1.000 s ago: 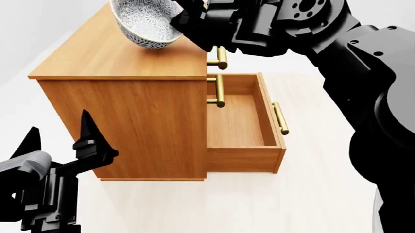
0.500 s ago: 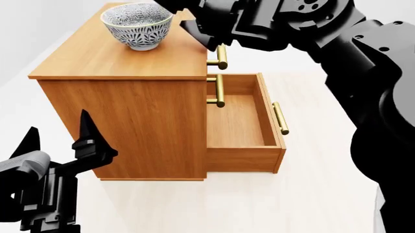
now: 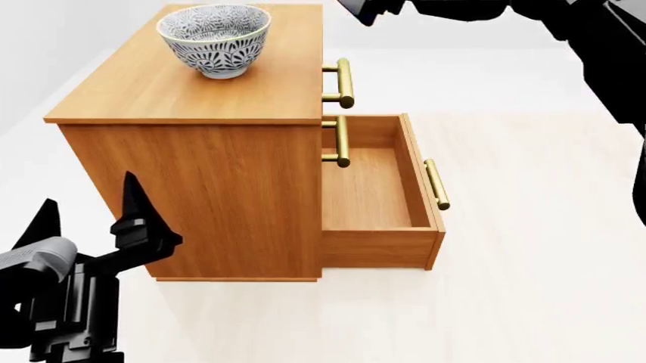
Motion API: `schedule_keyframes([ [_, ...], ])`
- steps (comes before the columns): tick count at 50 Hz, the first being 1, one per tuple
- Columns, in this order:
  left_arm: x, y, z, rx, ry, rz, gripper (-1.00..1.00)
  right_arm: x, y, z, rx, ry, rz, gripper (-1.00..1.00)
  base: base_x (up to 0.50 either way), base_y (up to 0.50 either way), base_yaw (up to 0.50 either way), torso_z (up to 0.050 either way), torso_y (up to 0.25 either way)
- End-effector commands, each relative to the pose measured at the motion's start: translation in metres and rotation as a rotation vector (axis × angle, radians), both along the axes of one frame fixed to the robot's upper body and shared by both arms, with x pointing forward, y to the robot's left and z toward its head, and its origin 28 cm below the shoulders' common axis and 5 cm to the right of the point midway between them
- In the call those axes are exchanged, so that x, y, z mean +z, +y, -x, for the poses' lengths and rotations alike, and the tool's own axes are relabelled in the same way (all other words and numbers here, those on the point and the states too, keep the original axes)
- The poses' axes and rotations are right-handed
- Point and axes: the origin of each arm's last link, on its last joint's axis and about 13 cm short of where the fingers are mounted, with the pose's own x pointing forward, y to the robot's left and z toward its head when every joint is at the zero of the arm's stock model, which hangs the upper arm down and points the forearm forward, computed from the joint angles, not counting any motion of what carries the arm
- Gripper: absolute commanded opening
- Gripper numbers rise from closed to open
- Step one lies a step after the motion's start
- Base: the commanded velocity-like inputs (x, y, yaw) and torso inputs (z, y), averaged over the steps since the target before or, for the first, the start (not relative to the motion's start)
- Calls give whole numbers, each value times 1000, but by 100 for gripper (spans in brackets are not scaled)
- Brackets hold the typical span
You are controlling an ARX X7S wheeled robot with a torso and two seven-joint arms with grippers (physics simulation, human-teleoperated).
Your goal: Put the bowl on top of the cabinet.
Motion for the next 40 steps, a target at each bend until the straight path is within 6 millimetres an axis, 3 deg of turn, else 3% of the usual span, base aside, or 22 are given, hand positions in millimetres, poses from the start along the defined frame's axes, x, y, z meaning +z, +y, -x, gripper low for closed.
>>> schedule_keyframes([
  [1,1,0,2,2,-2,-1,100,28,-15,10,-56,-57,19,100,0,0,0,0,0],
  [12,3,0,3,4,-10,1,100,35,-35,19,-122,-109,91,100,0,0,0,0,0],
  [26,3,0,3,7,-13,-5,100,20,-58,52,-164,-153,140,100,0,0,0,0,0],
  [34,6,-1,5,7,-19,-7,100,-5,-68,61,-189,-147,182,100,0,0,0,0,0],
  [40,4,1,3,9,-20,-8,100,-10,-77,71,-214,-151,185,100,0,0,0,0,0],
])
